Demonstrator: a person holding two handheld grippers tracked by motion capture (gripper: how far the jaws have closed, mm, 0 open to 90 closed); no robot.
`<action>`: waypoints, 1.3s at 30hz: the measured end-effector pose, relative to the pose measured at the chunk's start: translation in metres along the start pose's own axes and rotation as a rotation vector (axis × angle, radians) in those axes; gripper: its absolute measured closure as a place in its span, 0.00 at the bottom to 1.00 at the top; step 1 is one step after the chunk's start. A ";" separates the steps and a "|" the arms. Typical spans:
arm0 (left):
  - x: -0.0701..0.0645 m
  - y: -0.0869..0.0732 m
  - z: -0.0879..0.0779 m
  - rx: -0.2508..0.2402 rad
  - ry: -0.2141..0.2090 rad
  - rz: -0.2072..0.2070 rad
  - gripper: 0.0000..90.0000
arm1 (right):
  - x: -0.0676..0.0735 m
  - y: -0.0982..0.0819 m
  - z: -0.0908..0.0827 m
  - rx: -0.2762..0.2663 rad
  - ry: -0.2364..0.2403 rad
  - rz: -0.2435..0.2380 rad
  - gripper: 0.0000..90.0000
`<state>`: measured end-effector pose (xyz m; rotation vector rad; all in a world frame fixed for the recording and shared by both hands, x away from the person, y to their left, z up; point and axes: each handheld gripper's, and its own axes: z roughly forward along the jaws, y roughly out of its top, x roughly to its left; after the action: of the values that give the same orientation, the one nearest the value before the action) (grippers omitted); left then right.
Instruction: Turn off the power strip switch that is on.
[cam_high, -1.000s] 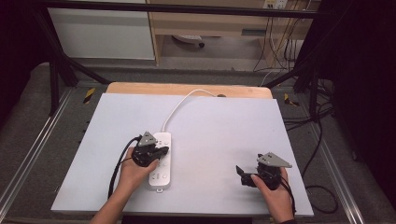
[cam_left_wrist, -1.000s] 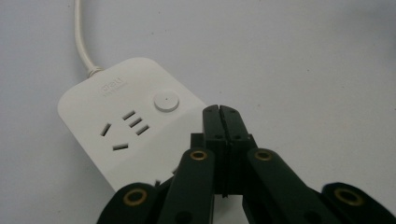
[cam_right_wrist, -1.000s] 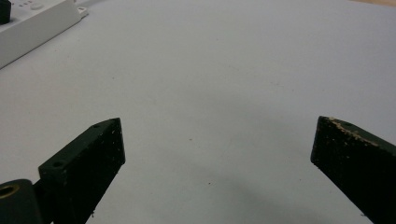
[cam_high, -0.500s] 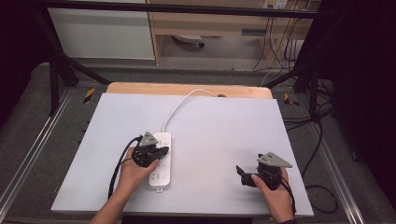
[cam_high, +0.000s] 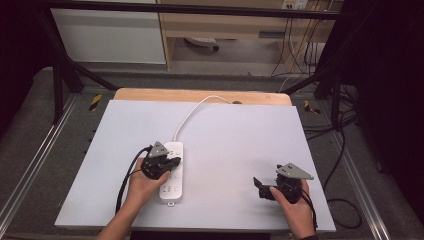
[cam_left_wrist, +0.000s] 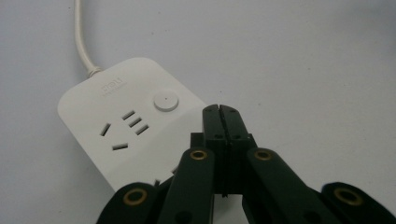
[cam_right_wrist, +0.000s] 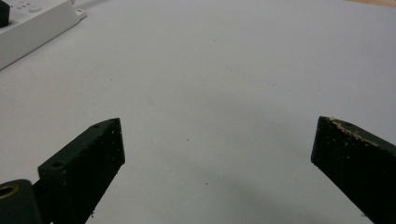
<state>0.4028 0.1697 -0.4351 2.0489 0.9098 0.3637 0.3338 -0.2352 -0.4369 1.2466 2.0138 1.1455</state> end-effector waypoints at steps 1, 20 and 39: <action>0.000 0.000 0.000 0.000 -0.001 -0.003 1.00 | 0.000 0.000 0.000 -0.001 -0.001 0.000 0.04; 0.000 -0.001 0.000 0.000 -0.001 -0.002 1.00 | 0.000 0.000 0.000 0.000 -0.001 0.000 0.04; -0.005 0.001 -0.001 0.015 0.006 0.014 1.00 | -0.001 0.000 -0.001 -0.005 0.000 -0.001 0.04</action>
<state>0.3995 0.1661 -0.4333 2.0698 0.9049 0.3721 0.3335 -0.2360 -0.4362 1.2435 2.0103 1.1494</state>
